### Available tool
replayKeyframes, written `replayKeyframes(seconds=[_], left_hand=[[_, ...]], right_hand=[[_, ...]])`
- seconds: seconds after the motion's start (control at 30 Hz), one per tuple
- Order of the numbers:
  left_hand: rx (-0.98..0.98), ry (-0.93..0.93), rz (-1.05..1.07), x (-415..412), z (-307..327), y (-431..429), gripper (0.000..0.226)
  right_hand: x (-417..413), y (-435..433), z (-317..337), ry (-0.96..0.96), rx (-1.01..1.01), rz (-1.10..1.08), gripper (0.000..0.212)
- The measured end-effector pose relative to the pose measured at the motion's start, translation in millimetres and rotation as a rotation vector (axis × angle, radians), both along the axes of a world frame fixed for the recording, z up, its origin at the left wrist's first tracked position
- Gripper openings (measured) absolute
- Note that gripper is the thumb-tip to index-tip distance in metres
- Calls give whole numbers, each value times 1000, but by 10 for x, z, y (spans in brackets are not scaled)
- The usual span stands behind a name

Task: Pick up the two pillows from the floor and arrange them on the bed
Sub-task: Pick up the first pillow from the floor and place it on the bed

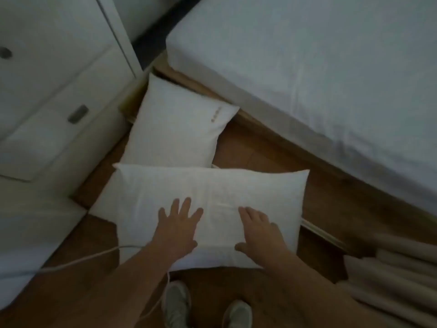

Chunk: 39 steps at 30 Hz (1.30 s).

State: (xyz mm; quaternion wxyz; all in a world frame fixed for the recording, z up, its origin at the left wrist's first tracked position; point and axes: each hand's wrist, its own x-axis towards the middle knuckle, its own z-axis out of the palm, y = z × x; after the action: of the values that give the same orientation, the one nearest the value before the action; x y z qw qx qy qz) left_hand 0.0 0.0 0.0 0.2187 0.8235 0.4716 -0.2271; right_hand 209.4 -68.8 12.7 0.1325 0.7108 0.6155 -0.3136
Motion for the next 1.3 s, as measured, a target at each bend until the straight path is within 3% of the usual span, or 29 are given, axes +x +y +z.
replayKeyframes(seconds=[0.2,0.33,0.43,0.53,0.6,0.67,0.73,0.93,1.2,1.3], left_hand=[[168,157,-87,238,-1502,9,135],[277,170,-65,309,-2051,38,137],[272,228,-109,346,-2222,55,105],[310,161,-107,374,-2220,108,45],[273,86,-117,385,-2133,158,23],[262,-1,-75,374,-1963,222,17],[196,-130,36,327,-1746,219,24],[106,-233,135,385,-677,179,4],[293,-426,169,1160,1458,814,25],[348,-516,182,1572,2136,1213,20]], right_hand=[[7,317,-1636,-216,49,127,136],[18,305,-2205,-338,73,204,141],[-26,370,-2394,-367,81,229,115],[-84,492,-2403,-396,223,270,47],[-94,557,-2289,-371,289,271,20],[-72,591,-2133,-277,240,199,9],[-9,533,-1948,-208,223,127,15],[288,335,-775,-95,266,29,14],[1181,867,1429,-60,524,-165,8],[1579,1251,2153,-115,552,-213,9]])
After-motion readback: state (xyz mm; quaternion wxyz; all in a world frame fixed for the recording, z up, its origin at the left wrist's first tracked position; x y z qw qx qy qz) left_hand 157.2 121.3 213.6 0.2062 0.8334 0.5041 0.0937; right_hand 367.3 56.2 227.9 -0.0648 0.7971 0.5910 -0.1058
